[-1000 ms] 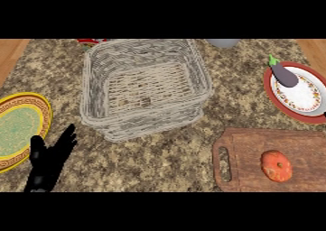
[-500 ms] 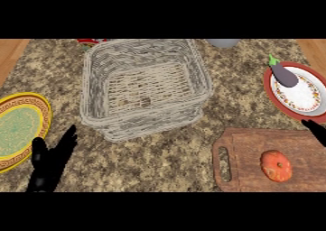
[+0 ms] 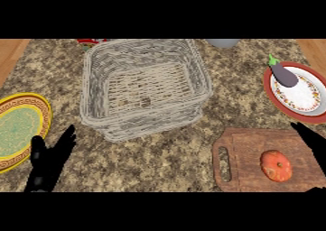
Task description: Pick the squash from the cutting board and place it in the basket
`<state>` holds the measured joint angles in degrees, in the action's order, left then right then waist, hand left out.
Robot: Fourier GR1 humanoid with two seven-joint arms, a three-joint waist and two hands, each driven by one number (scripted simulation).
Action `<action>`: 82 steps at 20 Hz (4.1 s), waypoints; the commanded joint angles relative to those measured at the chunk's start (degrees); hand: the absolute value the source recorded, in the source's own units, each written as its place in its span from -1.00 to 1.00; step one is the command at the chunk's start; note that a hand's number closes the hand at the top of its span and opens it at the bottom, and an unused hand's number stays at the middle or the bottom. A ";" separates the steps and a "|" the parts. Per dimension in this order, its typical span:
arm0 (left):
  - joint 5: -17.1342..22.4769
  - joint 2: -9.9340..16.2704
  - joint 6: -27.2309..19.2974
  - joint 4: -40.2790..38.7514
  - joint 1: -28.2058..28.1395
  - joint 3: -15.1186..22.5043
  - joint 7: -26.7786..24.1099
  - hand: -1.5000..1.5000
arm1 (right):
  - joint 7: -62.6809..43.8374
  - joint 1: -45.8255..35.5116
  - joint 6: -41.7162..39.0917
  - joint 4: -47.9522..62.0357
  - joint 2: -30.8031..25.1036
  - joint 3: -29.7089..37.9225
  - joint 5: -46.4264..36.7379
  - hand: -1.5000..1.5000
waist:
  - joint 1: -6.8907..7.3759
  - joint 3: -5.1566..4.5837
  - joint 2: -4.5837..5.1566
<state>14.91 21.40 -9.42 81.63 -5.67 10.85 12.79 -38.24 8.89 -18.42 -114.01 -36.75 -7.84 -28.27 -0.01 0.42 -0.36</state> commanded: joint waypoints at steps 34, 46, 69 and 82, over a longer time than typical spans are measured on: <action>-6.15 -4.86 5.78 -0.63 -3.25 -6.29 1.24 0.00 | 16.25 -2.22 4.90 25.49 13.21 -0.46 -18.86 1.00 | 0.11 -0.40 0.36; -8.15 -7.75 5.64 0.39 -1.64 -6.27 4.20 0.00 | 21.25 -7.42 8.55 31.01 13.63 -2.35 -27.82 1.00 | 0.23 -0.40 0.39; -8.99 -7.64 6.69 -1.27 1.64 -4.72 4.99 0.00 | -19.20 -28.95 41.01 5.50 36.72 -49.25 -31.14 1.00 | 3.86 -0.54 0.03; -8.27 -7.02 7.74 -0.91 0.85 -5.75 4.45 0.00 | -40.25 -55.35 38.32 8.26 36.72 -37.00 -30.56 1.00 | 3.06 -0.81 -0.29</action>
<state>6.26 14.74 -2.05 82.44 -5.08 5.09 16.54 -64.83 -38.77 19.51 -106.35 -0.65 -47.83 -59.97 3.30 0.03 -0.78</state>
